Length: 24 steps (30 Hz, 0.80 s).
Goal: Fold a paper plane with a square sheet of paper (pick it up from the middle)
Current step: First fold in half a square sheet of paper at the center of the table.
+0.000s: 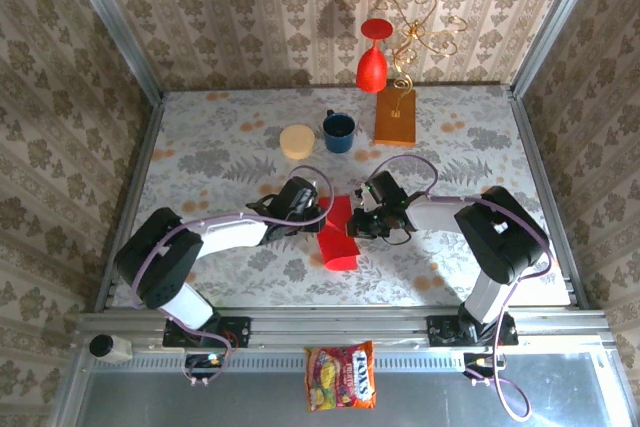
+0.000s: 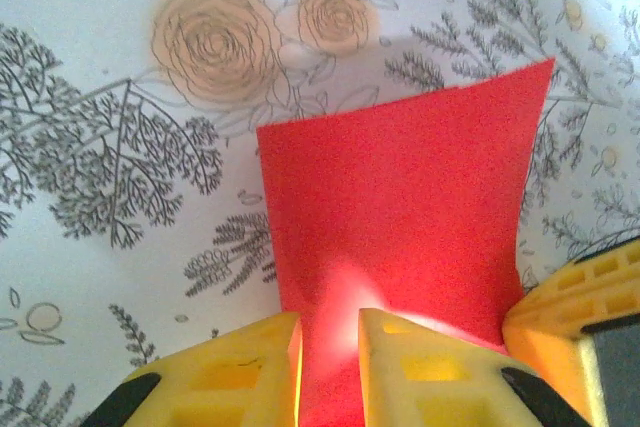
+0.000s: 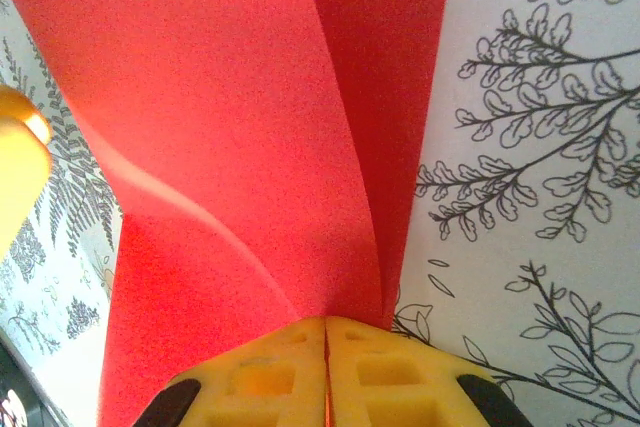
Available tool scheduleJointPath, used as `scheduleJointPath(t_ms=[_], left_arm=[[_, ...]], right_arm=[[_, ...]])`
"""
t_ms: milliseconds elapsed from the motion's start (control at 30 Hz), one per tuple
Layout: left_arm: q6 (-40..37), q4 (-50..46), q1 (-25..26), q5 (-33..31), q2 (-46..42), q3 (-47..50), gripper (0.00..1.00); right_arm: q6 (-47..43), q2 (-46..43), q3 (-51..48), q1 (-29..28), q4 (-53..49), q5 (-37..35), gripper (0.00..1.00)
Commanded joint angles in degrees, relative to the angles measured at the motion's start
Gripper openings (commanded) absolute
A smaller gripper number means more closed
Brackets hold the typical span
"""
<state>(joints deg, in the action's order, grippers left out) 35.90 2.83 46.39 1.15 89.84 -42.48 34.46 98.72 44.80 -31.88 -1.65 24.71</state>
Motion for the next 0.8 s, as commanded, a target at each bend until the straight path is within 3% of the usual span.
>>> scheduleJointPath(t_ms=[0, 767], left_arm=[[-2.99, 1.30, -0.35, 2.58, 1.01, -1.51, 0.21], [-5.17, 8.73, -2.65, 3.38, 8.28, 0.63, 0.19]], right_arm=[[-0.41, 2.27, -2.53, 0.35, -3.64, -4.49, 0.08], [-0.45, 3.57, -2.50, 0.41, -3.27, -4.05, 0.08]])
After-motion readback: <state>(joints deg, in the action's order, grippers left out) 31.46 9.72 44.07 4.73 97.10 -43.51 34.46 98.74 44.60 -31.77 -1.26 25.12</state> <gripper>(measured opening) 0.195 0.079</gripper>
